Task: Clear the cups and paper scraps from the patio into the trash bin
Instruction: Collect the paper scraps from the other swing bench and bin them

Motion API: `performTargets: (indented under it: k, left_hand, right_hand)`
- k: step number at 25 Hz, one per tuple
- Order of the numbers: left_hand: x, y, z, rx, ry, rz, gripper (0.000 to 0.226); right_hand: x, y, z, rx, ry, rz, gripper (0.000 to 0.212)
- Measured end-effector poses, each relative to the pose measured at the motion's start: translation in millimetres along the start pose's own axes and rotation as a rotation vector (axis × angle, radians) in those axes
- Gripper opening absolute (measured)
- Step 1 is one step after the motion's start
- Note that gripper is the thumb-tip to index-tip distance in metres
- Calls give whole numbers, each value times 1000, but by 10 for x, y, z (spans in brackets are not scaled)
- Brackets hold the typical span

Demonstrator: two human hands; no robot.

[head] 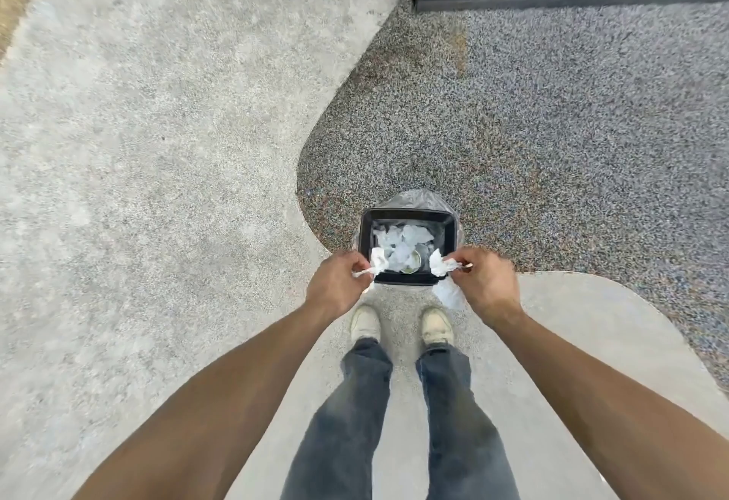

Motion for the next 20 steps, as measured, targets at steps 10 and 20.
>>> performTargets:
  k: [10,20]
  left_hand:
    - [851,706,1161,-118,5,-18,5]
    - [1037,834,1410,-79,23,74,34]
  right_hand:
    - [878,-86,1331,35,0,-73,27]
    - [1278,-138,1555,-33,110,-162,49]
Point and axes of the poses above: each hand's wrist, its own z-axis towards the middle knuckle, its own x-axis out of the palm, y = z × x, the point moved 5 cm from there along z, towards the middle knuckle, and after that the axes turned 12 degrees about x, right-handed, at the moved point
